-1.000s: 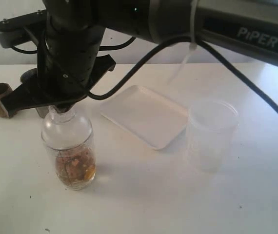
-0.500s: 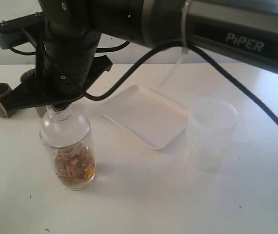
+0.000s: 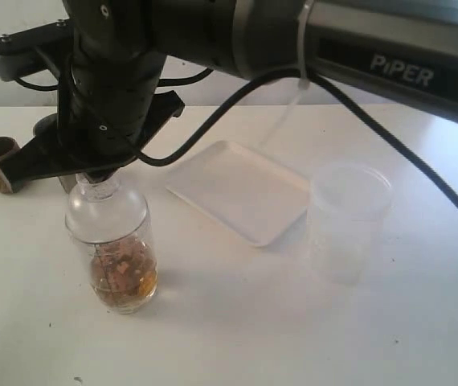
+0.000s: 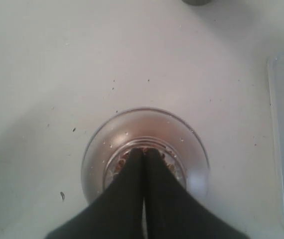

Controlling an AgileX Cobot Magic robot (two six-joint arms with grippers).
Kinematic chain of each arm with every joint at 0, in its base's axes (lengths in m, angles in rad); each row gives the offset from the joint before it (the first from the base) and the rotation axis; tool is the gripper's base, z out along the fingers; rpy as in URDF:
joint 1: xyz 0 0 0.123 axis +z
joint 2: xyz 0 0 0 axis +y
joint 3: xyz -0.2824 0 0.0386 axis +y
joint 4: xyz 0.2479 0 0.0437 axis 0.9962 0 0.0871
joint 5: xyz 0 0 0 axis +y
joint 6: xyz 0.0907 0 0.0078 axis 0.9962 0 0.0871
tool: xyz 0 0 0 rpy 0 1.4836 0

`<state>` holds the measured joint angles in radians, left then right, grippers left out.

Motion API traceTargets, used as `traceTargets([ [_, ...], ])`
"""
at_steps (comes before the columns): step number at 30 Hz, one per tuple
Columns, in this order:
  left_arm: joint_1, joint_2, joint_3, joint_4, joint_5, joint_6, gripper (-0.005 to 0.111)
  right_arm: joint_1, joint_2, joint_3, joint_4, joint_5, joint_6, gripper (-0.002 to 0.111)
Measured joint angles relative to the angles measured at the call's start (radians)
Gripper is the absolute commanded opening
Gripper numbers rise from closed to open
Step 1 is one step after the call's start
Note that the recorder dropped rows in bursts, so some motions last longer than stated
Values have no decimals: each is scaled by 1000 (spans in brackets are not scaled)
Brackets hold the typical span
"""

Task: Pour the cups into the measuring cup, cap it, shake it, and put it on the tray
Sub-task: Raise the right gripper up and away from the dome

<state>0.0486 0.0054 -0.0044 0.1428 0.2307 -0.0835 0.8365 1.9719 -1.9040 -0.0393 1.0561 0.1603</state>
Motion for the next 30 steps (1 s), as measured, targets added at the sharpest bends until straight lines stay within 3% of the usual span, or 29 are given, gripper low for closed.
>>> traceTargets([
  [11,0,0,0,0,0,0,0,0,-11,0,8,-7,-13,16],
  [30,0,0,0,0,0,0,0,0,-145,0,5,-57,-30,16],
])
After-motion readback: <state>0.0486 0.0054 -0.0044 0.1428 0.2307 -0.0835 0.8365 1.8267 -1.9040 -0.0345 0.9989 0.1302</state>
